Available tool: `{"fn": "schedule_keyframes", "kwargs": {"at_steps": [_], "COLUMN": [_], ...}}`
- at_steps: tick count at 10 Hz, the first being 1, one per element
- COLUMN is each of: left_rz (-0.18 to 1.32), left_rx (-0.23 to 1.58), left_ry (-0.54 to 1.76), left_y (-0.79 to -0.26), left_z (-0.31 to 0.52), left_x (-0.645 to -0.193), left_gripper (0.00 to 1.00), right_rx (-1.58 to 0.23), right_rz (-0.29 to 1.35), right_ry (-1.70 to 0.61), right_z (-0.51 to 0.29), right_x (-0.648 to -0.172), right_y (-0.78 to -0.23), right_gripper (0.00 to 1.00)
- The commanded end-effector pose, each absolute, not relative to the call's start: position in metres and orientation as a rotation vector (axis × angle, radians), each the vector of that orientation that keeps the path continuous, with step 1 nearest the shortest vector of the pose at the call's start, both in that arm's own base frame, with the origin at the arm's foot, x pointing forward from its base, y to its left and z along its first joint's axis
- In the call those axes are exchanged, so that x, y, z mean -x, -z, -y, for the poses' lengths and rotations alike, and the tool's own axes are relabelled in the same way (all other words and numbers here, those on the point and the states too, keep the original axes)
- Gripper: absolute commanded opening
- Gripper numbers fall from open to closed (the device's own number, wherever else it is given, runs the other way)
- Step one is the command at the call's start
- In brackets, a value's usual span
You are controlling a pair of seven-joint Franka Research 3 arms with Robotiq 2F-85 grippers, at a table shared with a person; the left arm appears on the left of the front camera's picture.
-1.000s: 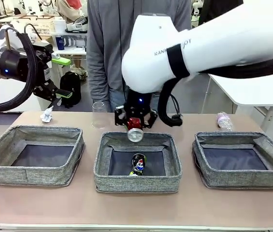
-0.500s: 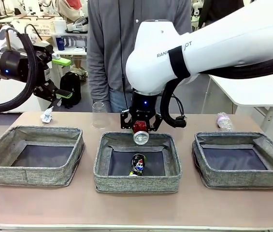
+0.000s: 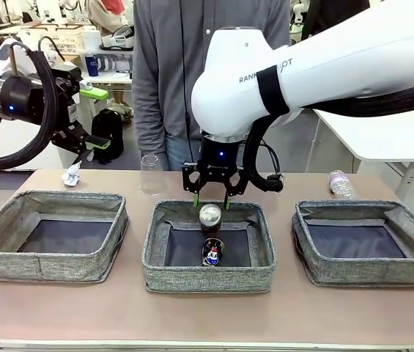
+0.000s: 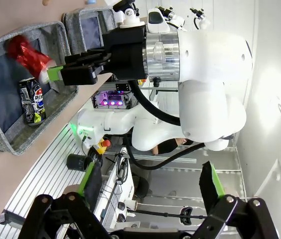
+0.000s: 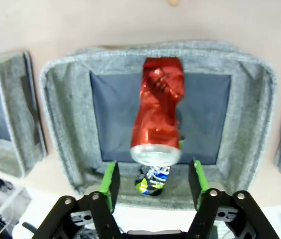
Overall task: Sort the waste into the appropriate baskets.
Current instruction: Place the picked waste into the Fabric basket indicated by the person.
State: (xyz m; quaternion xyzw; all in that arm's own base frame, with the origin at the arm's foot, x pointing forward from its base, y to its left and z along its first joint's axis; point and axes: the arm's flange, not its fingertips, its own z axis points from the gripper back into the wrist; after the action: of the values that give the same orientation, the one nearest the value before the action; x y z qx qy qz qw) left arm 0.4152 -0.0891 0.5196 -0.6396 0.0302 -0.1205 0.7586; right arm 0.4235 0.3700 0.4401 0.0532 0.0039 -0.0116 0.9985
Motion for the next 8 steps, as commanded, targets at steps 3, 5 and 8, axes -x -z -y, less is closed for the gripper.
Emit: {"fn": "schedule_keyframes", "kwargs": {"at_steps": [3, 5, 8], "left_rz": [-0.06, -0.06, -0.06], "left_rx": [1.385, 1.385, 1.385], "left_ry": [0.276, 0.276, 0.276], "left_y": [-0.521, -0.521, -0.521], "left_z": [0.088, 0.088, 0.088], "left_x": [-0.413, -0.413, -0.413], "left_gripper": [1.0, 1.0, 1.0], "right_rx": [-0.149, -0.211, -0.451], "right_rz": [-0.019, -0.037, -0.092], "right_ry": [0.029, 0.042, -0.031], "right_z": [-0.359, -0.348, -0.301], "right_x": [-0.427, -0.428, -0.424], "right_y": [-0.457, -0.468, -0.506], "right_gripper": [1.0, 1.0, 1.0]}}
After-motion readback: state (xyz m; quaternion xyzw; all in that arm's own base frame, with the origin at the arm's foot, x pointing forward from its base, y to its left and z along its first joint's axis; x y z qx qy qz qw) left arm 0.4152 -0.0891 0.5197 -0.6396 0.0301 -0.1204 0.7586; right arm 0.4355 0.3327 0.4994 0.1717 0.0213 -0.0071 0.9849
